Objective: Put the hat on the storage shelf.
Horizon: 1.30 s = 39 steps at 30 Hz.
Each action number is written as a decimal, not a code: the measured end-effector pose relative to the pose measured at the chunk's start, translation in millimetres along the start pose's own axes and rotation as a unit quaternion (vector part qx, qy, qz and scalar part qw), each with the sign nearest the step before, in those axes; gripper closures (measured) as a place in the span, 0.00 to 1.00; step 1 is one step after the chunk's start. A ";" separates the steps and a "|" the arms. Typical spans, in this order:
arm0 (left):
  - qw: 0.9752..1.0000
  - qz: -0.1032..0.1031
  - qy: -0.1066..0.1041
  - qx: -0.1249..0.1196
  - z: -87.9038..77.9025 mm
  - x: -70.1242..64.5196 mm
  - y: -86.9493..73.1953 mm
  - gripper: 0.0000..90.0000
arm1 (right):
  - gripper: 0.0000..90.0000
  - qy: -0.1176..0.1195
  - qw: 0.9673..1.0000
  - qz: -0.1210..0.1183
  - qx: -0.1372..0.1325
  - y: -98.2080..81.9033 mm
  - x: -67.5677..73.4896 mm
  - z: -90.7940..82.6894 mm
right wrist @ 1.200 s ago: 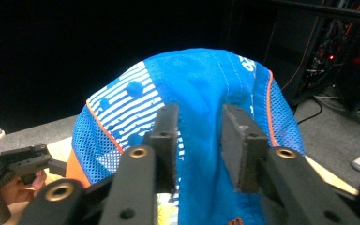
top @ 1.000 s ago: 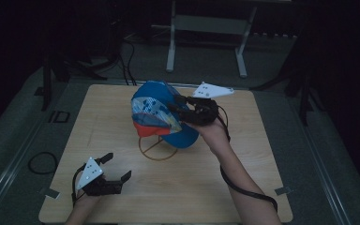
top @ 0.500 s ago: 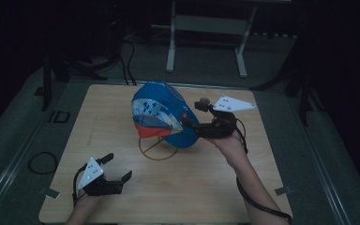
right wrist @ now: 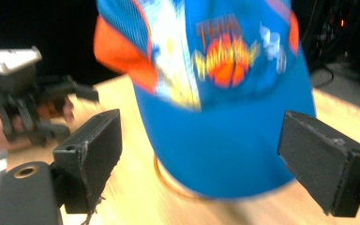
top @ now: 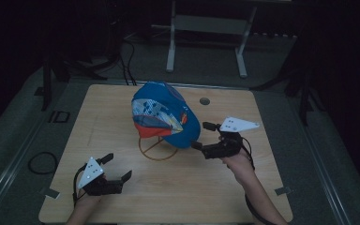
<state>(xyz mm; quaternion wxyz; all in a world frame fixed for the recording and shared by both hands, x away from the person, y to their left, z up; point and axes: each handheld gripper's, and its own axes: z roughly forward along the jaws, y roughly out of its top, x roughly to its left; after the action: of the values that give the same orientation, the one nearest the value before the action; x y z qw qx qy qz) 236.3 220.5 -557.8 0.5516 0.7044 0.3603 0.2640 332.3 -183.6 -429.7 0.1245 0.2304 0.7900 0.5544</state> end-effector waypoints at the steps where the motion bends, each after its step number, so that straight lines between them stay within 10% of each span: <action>1: 1.000 0.001 0.000 0.001 -0.1 0.2 -0.2 0.06 | 0.16 -0.004 1.000 0.002 0.002 -5.6 -0.6 0.7; 27: 1.000 0.001 -0.005 0.010 3.3 -1.8 -4.1 0.06 | 0.15 0.051 0.997 -0.035 0.046 -96.4 6.0 10.2; 39: 1.000 0.002 -0.008 0.015 4.8 -3.0 -5.3 0.06 | 0.15 0.037 0.995 -0.029 0.083 -125.1 3.1 0.6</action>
<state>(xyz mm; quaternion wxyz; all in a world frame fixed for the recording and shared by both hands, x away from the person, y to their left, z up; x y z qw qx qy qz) 237.0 216.0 -564.0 0.5436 0.7150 0.3587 0.2542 301.6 -216.4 -546.5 0.0920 0.1965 0.8435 0.4914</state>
